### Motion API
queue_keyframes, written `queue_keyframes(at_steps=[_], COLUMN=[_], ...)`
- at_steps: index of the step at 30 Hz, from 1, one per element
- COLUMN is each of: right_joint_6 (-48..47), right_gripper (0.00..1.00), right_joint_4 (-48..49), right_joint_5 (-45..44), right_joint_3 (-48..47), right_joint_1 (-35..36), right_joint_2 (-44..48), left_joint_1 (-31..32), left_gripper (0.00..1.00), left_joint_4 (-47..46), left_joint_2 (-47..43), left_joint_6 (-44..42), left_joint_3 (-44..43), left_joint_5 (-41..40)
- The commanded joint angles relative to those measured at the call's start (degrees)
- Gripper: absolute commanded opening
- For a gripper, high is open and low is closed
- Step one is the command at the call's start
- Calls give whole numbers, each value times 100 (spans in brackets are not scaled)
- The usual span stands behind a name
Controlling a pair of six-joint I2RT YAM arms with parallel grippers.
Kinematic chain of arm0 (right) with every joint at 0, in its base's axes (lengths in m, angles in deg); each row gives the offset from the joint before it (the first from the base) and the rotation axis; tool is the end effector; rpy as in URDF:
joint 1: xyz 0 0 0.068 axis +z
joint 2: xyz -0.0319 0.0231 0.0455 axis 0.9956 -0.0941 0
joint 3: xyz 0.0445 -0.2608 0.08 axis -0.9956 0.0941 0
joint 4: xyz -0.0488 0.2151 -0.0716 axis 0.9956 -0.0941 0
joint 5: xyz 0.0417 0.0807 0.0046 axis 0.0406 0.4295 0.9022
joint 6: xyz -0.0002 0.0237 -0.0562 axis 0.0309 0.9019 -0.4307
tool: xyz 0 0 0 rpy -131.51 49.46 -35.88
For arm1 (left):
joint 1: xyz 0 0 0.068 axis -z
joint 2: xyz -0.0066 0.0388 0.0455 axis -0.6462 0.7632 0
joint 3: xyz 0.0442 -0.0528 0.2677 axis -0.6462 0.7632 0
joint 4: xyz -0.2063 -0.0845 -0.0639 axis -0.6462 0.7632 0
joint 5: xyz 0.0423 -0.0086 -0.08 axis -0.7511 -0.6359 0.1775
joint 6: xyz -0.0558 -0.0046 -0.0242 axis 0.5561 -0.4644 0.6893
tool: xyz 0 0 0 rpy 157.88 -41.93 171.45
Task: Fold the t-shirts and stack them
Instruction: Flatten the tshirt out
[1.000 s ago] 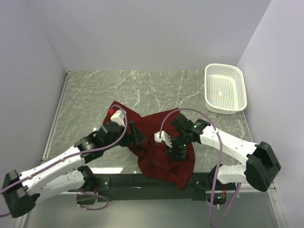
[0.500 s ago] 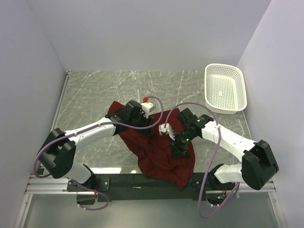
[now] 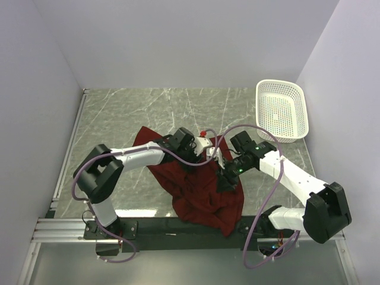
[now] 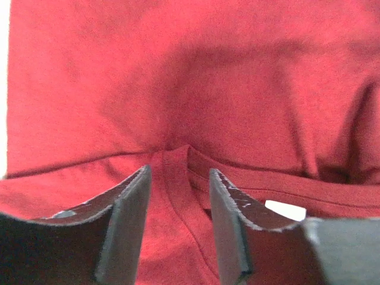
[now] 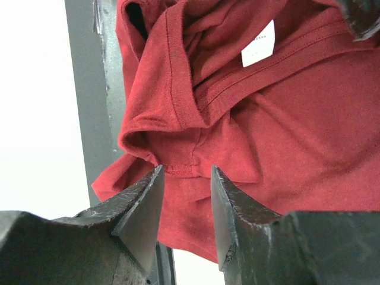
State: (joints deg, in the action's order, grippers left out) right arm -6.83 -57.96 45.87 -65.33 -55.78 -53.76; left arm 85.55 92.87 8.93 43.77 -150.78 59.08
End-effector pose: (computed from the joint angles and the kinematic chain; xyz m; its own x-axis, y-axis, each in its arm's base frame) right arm 0.1458 0.1195 0.2398 -0.2875 -0.6492 -0.7042 -0.9397 0.0488 0.3386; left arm 0.2326 -0.2502 0.2050 -0.4130 0.6408 -0.6472 0.8723 0.4825 -0.0790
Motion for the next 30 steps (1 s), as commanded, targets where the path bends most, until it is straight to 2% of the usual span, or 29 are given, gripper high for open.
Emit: queue_keyframes(at_steps=[1, 6, 9, 12, 14, 15, 18, 27, 30], right_joint_6=[-106, -115, -115, -106, -97, -106, -176, 376, 438], right_gripper=[45, 45, 45, 45, 45, 45, 45, 46, 56], right_joint_4=[-20, -29, -29, -20, -3, -3, 23, 498, 463], right_joint_5=[174, 192, 201, 201, 201, 209, 288, -177, -37], right_joint_3=[-240, -231, -240, -240, -231, -231, -179, -116, -248], right_joint_1=[-16, -17, -17, -17, -17, -17, 53, 1353, 1390], right_joint_2=[111, 102, 84, 58, 32, 14, -4, -486, -680], left_joint_1=[111, 137, 198, 286, 295, 295, 287, 137, 137], left_gripper=[48, 42, 32, 29, 22, 15, 0, 1, 1], left_joint_4=[2, -139, -69, -103, -156, -208, -375, -1263, -1378], left_joint_2=[196, 223, 371, 425, 407, 390, 119, -1278, -1744], left_joint_6=[15, 191, 262, 314, 367, 428, 709, 2651, 2959], left_joint_3=[-181, -119, -207, -172, -102, -67, 91, 1224, 1559], left_joint_5=[-465, -800, -976, -1108, -1125, -1126, -1292, -1336, -1502])
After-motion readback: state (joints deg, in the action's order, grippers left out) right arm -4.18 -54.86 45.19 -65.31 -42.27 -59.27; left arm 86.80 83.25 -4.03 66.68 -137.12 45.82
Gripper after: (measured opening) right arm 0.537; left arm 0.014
